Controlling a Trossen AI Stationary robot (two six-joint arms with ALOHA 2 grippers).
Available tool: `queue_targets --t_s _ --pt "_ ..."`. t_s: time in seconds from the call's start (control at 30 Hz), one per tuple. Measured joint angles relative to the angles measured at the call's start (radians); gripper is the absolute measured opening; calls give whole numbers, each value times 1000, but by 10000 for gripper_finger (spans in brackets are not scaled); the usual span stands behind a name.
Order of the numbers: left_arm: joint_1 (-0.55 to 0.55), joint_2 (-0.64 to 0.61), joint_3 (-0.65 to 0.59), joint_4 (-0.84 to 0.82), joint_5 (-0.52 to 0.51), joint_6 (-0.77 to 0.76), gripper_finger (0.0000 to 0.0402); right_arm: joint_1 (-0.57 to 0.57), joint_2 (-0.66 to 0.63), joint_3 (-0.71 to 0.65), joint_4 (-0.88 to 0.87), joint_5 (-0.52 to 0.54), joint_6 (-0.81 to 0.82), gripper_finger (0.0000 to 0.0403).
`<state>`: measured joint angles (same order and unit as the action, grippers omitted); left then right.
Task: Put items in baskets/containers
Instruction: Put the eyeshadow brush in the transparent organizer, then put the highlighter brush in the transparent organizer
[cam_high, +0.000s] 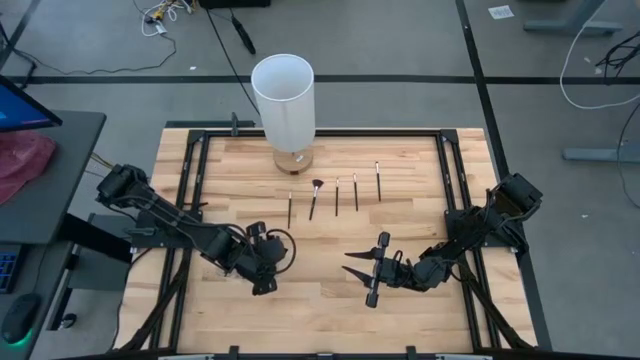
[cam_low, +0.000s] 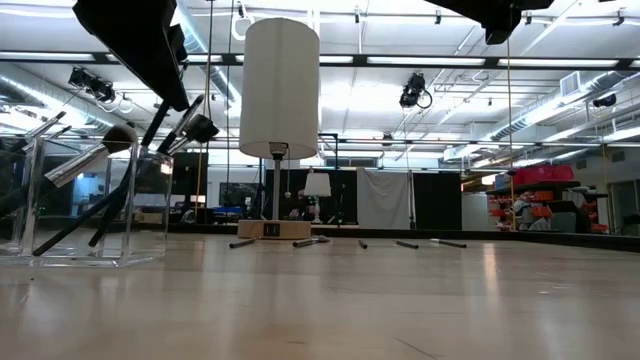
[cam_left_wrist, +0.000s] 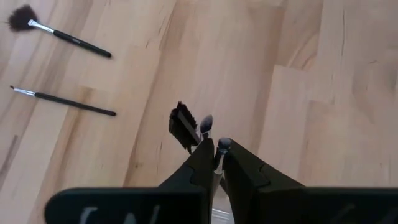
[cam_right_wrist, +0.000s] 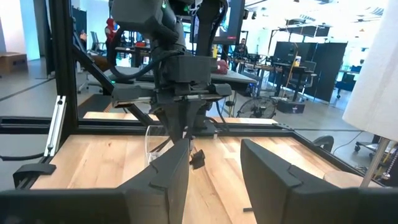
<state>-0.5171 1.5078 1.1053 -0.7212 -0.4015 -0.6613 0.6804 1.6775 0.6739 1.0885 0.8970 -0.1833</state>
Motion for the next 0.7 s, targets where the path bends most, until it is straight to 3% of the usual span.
queue_targets --t_s 0.33,0.7 --pt "8 0 0 0 -5 -1 34 0 0 0 -5 0 10 149" --pt "10 -1 0 0 -24 -8 110 0 0 0 -5 0 10 149"
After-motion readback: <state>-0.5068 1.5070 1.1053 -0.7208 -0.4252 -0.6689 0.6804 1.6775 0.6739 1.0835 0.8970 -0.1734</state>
